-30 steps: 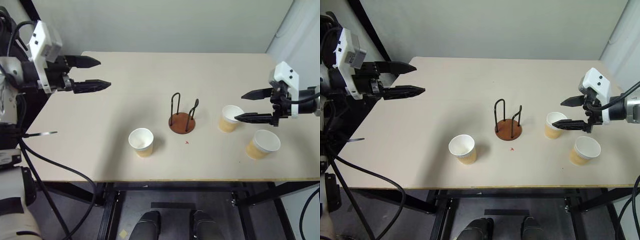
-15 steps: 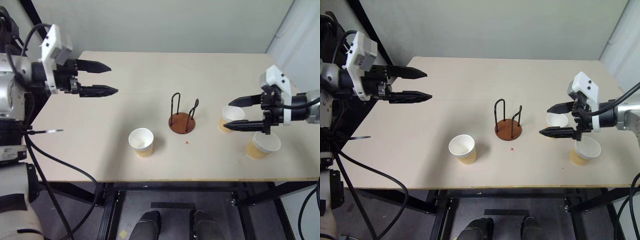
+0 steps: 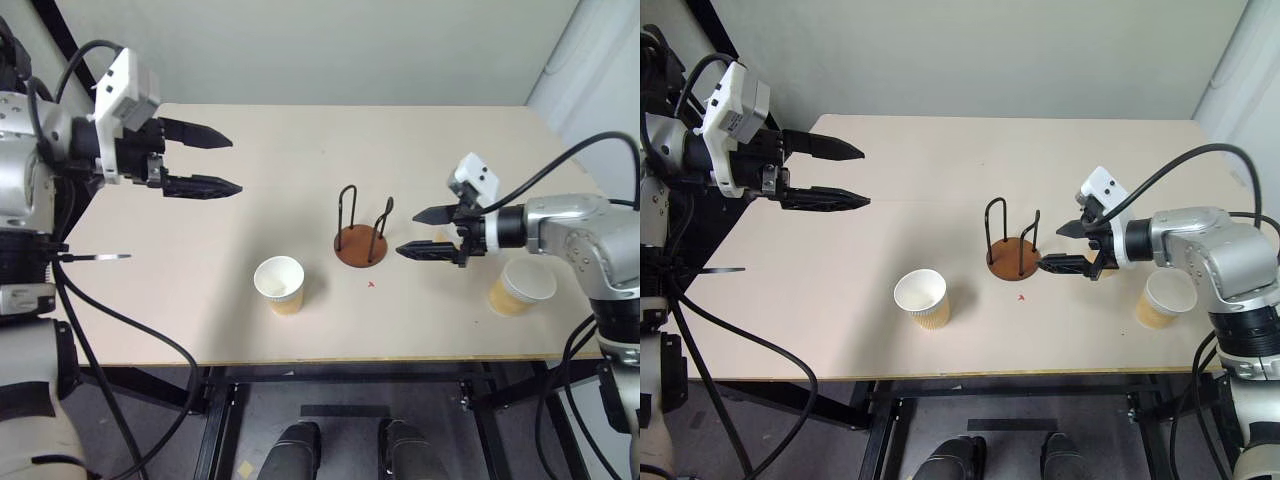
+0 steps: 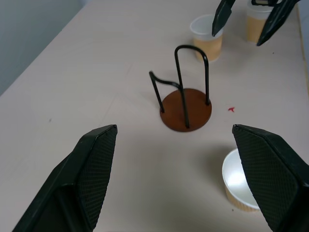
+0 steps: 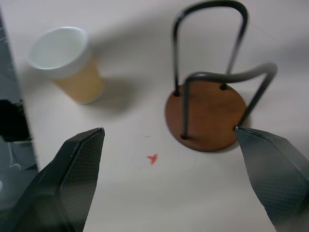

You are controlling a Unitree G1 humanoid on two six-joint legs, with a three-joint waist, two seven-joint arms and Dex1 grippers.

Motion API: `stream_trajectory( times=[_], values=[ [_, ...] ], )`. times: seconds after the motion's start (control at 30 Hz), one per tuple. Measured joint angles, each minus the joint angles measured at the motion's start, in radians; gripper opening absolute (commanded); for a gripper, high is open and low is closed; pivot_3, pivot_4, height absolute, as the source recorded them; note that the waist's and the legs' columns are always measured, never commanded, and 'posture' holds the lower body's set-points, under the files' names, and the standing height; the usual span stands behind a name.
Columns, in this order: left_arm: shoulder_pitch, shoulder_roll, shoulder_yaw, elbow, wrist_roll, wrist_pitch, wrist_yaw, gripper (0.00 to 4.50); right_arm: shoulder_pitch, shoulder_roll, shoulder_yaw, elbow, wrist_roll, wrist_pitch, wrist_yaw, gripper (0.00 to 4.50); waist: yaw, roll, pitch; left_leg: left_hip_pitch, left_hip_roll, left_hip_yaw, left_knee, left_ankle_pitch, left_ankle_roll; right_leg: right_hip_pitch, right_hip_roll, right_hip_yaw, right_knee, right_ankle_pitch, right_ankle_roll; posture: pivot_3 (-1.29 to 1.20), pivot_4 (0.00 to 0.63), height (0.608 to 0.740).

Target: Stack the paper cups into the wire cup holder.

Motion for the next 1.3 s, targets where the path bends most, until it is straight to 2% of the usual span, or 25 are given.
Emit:
stream_trajectory(
  times=[0.37,0.67,1.1,1.2,1.3],
  values=[
    [0.068,0.046,0.072,-0.092,-0.036,0.051,0.050,4.11,-0.084,0.112,0.067,0.181,-0.127,-0.107,-0.035,4.49,0.002,0.000,0.000,0.000,0.000,0.000,0.001,0.000,-0.001,-0.001,0.000,0.000,0.001,0.002,-0.004,0.00,0.150,0.740],
    [0.086,0.057,0.077,-0.106,-0.042,0.054,0.058,4.11,-0.085,0.131,0.102,0.188,-0.166,-0.106,-0.027,4.49,0.002,0.000,0.000,-0.001,0.000,0.000,0.001,-0.001,-0.002,-0.002,0.000,0.000,0.000,0.002,-0.004,0.00,0.150,0.740],
    [0.086,0.057,0.077,-0.104,-0.041,0.049,0.059,4.11,-0.128,0.259,0.102,0.269,-0.208,-0.106,-0.104,4.49,0.001,0.000,0.000,-0.005,0.000,0.000,0.001,-0.001,-0.002,-0.007,0.000,0.000,0.002,0.003,-0.006,0.00,0.150,0.740],
    [0.086,0.058,0.077,-0.103,-0.041,0.049,0.059,4.11,-0.128,0.264,0.102,0.269,-0.209,-0.106,-0.107,3.90,0.003,0.000,0.000,-0.008,0.000,0.000,0.002,-0.001,-0.003,-0.010,0.000,-0.001,0.002,0.003,-0.006,0.00,0.150,0.740],
    [0.086,0.058,0.077,-0.104,-0.041,0.049,0.060,4.11,-0.128,0.264,0.102,0.269,-0.209,-0.106,-0.107,2.88,0.003,0.000,0.000,-0.010,0.000,0.000,0.002,-0.001,-0.003,-0.010,0.000,-0.001,0.002,0.003,-0.006,0.00,0.150,0.740]
  ],
)
